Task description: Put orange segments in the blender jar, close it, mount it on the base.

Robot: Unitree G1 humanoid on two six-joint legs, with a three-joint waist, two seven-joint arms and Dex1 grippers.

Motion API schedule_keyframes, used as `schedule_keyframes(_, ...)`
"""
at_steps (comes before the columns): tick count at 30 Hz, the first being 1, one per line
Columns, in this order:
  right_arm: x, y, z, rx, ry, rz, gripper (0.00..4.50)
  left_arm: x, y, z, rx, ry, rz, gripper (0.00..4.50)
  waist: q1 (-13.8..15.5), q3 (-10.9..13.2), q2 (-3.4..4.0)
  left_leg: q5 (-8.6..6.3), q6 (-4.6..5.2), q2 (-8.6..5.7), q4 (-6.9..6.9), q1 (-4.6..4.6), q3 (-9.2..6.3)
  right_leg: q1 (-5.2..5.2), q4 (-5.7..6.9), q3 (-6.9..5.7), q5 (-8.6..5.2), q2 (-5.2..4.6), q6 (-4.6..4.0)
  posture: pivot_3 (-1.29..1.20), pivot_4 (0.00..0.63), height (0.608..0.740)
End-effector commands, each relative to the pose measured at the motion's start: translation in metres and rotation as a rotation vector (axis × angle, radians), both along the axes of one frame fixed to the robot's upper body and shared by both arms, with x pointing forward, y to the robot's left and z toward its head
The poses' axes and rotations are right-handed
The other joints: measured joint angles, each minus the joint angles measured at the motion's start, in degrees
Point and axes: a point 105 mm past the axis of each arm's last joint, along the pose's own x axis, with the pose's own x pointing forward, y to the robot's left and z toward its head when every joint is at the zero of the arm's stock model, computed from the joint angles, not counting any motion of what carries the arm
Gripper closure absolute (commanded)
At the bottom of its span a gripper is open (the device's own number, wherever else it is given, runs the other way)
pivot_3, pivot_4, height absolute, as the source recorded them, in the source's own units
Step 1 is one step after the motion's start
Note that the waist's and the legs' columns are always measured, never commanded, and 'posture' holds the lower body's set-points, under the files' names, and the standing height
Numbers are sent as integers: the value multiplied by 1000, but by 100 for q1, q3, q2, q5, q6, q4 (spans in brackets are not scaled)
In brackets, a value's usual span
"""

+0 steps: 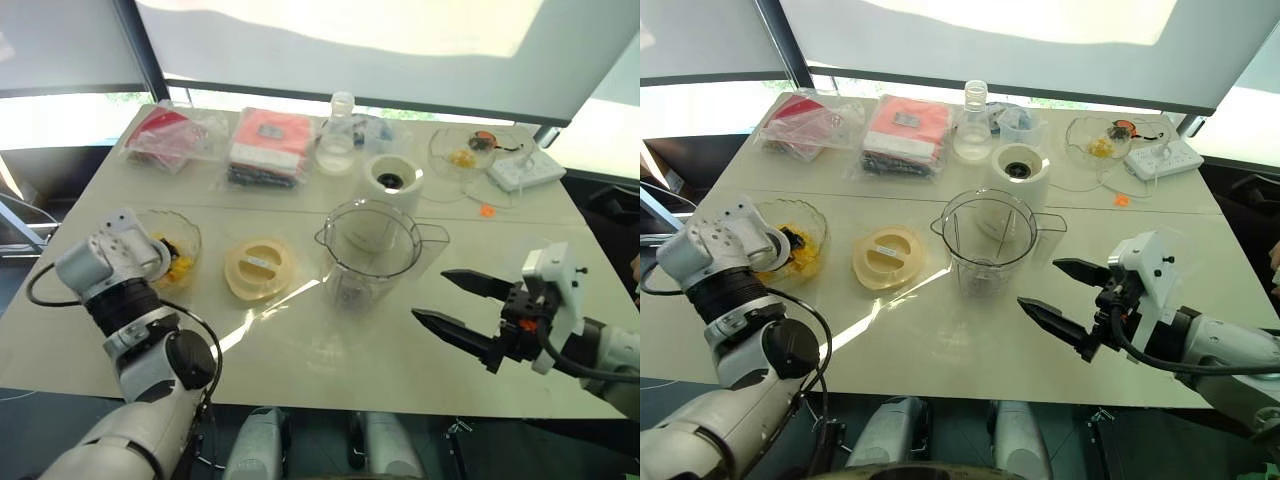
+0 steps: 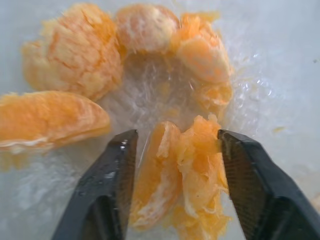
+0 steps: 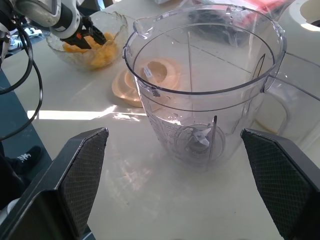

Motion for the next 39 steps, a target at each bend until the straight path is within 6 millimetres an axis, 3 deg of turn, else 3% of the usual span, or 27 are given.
schedule_keyframes(1,2,2,5,19,-35,16,0,1,-3,15,14,-45,-6,3623,3,0,0,0,0,0,0,1,0,0,1,0,0,0,0,0,150,740)
schedule_keyframes(2,3,2,5,20,-36,19,0,1,-5,15,9,-46,-11,4171,7,0,1,0,-1,0,0,1,0,0,2,0,0,0,0,0,150,740)
schedule_keyframes(3,4,2,5,20,-37,21,0,1,-6,14,4,-46,-14,4447,9,0,1,0,-1,0,0,1,0,0,3,0,0,0,0,0,150,740)
schedule_keyframes(8,5,3,5,20,-40,29,0,2,-15,11,-22,-49,-24,4447,4,0,0,1,-1,-1,0,0,0,0,2,-1,0,0,0,0,150,740)
schedule_keyframes(10,5,3,5,20,-41,30,0,3,-19,13,-22,-59,-31,3917,4,0,0,1,0,-1,0,0,0,0,3,-1,0,1,0,0,150,740)
schedule_keyframes(11,5,3,5,20,-41,31,0,2,-20,13,-16,-57,-27,3339,4,0,0,1,0,-1,0,0,0,0,2,-1,0,1,0,0,150,740)
schedule_keyframes(13,5,3,5,21,-42,31,0,0,-21,13,-15,-50,-22,3031,1,0,0,1,0,-1,0,0,0,0,3,-1,0,1,0,0,150,740)
schedule_keyframes(18,5,4,5,25,-44,30,0,2,-26,4,-37,-45,-31,506,3,0,0,2,0,-1,0,0,0,0,3,-2,0,3,0,0,150,740)
schedule_keyframes(27,5,4,6,28,-48,19,0,2,-26,-10,-26,-17,-33,506,8,0,0,2,2,-4,1,0,1,0,3,-3,0,3,0,0,150,740)
schedule_keyframes(39,9,5,8,35,-68,9,0,19,-31,-18,-45,-21,-42,506,33,0,0,3,3,-7,2,1,0,4,3,-11,0,4,1,0,150,740)
